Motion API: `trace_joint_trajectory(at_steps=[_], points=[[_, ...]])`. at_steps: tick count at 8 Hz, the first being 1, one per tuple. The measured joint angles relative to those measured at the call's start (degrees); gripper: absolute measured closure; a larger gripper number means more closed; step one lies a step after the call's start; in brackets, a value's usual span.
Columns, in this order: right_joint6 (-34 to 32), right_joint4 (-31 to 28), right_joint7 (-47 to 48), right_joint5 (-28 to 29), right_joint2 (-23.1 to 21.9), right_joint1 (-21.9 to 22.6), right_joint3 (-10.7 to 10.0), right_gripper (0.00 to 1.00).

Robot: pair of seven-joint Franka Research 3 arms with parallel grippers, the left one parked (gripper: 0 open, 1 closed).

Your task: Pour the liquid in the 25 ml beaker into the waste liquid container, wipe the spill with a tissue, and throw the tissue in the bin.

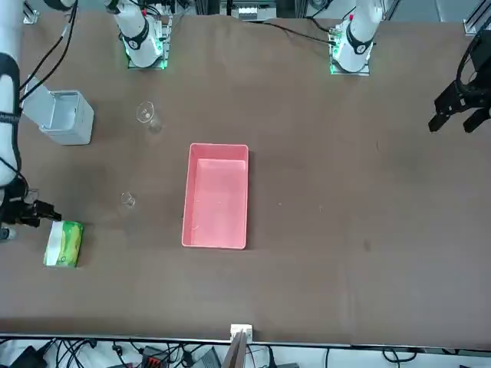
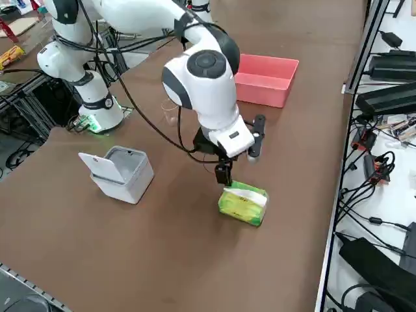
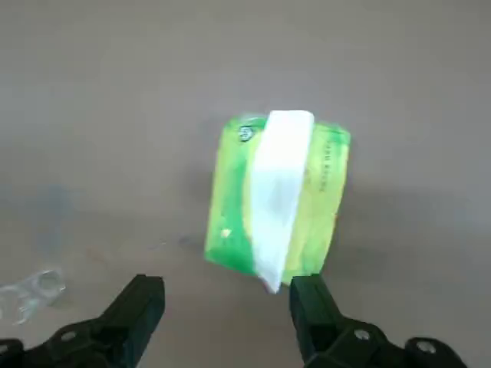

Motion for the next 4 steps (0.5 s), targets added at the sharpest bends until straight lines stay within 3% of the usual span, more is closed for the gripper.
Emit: trace_joint_trajectory(at_steps=[4], points=[[2.9,3.4,0.2,0.0,6.1,-1.5,-0.2,0.00]])
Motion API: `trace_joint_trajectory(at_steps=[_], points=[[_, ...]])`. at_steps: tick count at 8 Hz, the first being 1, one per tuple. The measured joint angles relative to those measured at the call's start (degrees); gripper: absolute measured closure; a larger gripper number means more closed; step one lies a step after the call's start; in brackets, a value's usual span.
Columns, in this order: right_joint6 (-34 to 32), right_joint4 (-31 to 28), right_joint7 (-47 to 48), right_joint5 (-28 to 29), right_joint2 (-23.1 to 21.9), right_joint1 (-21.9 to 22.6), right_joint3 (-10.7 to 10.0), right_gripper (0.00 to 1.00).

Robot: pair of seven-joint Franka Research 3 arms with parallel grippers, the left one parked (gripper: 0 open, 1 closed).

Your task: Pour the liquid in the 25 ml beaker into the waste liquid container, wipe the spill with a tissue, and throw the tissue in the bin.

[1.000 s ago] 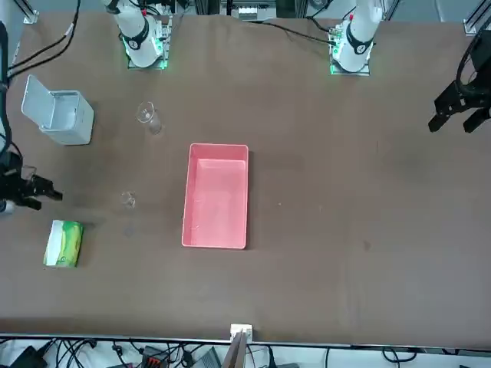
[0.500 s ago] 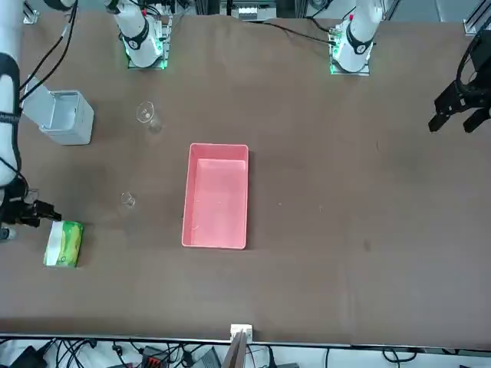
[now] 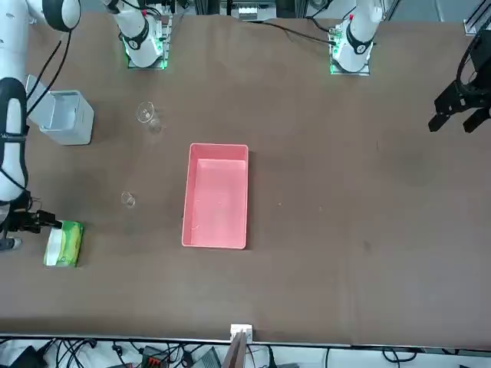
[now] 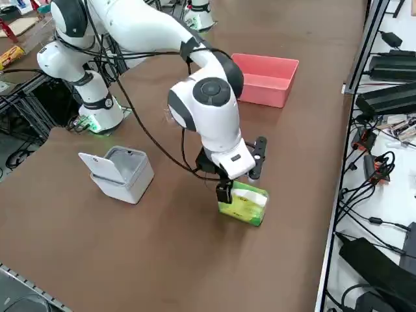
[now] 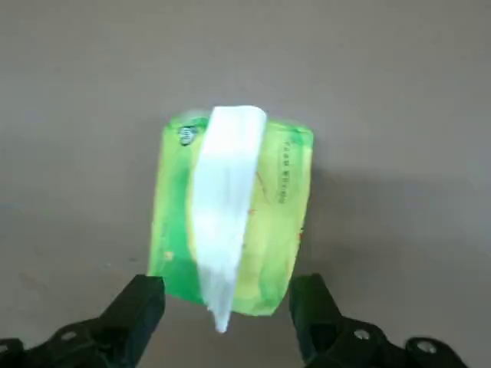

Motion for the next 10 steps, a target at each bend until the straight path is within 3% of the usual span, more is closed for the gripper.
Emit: trace_joint_trajectory(at_steps=[3,5,10], points=[[0.8,1.0,0.0,0.0,1.3,-0.5,0.0,0.11],[0.8,1.5,0.0,0.0,1.5,-0.6,0.0,0.52],[0.8,1.6,-0.4,0.0,1.5,-0.4,0.2,0.67]])
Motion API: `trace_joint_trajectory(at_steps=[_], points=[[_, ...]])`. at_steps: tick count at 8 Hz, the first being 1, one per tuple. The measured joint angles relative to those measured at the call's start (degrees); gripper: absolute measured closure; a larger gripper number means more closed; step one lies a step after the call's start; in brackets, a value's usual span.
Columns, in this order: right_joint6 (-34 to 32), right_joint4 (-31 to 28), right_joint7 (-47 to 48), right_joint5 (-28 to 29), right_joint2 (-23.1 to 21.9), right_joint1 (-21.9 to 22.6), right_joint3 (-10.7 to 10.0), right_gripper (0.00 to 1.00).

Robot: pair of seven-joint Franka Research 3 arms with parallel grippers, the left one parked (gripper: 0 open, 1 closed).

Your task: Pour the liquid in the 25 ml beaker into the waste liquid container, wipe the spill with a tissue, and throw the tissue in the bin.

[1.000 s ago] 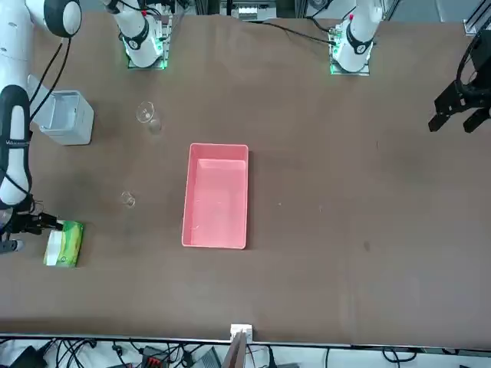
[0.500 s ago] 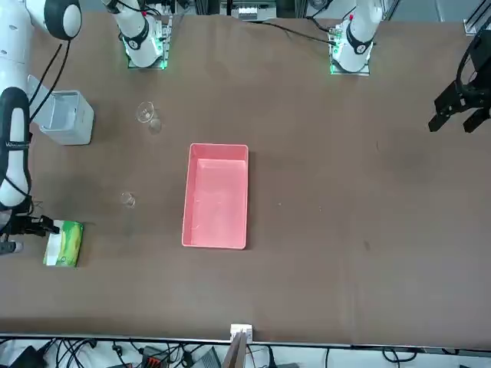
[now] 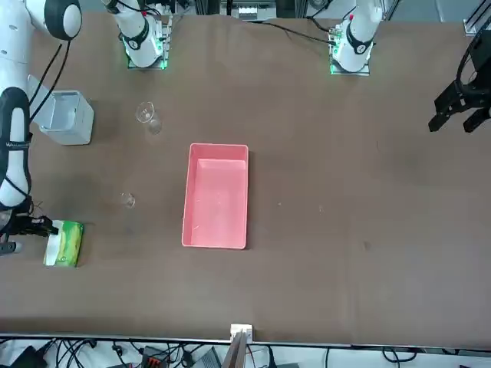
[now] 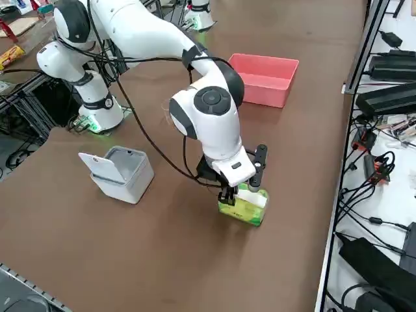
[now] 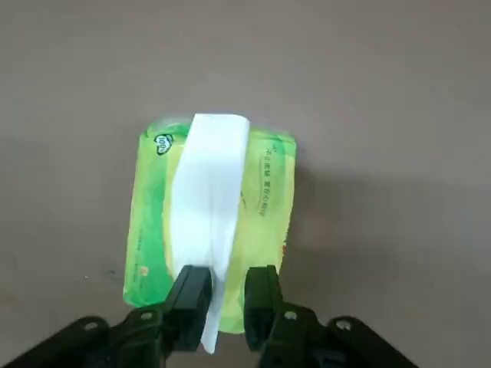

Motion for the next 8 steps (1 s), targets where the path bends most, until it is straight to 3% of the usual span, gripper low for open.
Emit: trace_joint_trajectory(at_steps=[5,8], points=[[0.9,0.0,-0.2,0.0,0.4,0.4,0.2,0.70],[1.0,0.1,-0.6,-0.2,0.5,0.4,0.2,0.87]])
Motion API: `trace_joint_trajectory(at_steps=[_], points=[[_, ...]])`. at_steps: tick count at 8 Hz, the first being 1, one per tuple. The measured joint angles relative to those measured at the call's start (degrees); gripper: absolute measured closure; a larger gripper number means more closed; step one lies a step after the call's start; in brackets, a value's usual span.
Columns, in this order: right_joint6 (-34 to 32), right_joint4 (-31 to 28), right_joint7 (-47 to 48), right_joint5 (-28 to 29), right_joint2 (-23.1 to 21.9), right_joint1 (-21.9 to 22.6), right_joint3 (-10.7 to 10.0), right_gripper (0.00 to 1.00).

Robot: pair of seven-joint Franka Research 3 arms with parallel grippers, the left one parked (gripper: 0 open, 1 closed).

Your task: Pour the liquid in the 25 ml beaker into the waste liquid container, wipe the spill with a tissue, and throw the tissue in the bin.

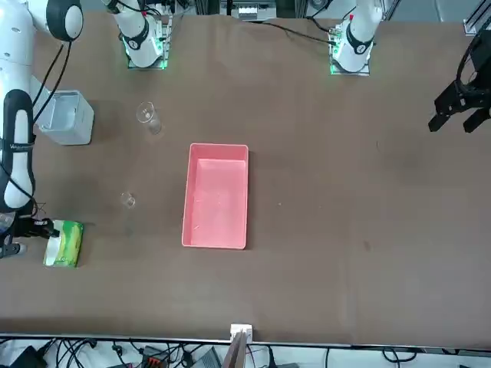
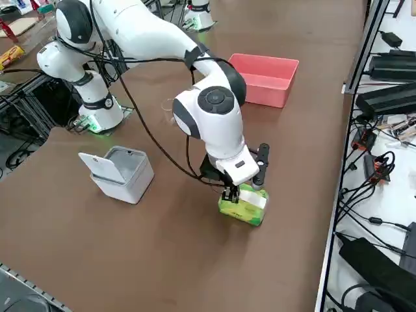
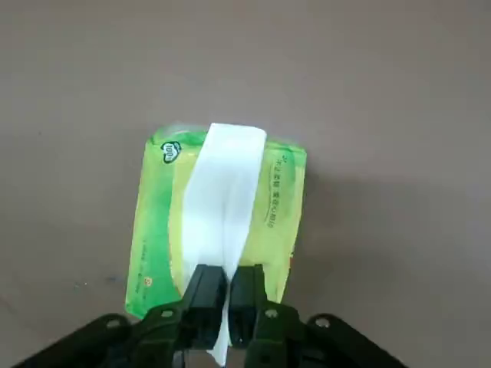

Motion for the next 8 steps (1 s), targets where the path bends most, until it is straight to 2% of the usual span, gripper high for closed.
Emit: trace_joint_trajectory(at_steps=[4,6,8], points=[[-0.9,1.0,-0.2,-0.1,-0.1,0.0,0.0,0.99],[-4.3,1.7,-0.2,-0.1,-0.8,0.0,0.0,0.99],[-9.3,2.7,-0.2,-0.9,-4.2,0.9,0.0,0.99]])
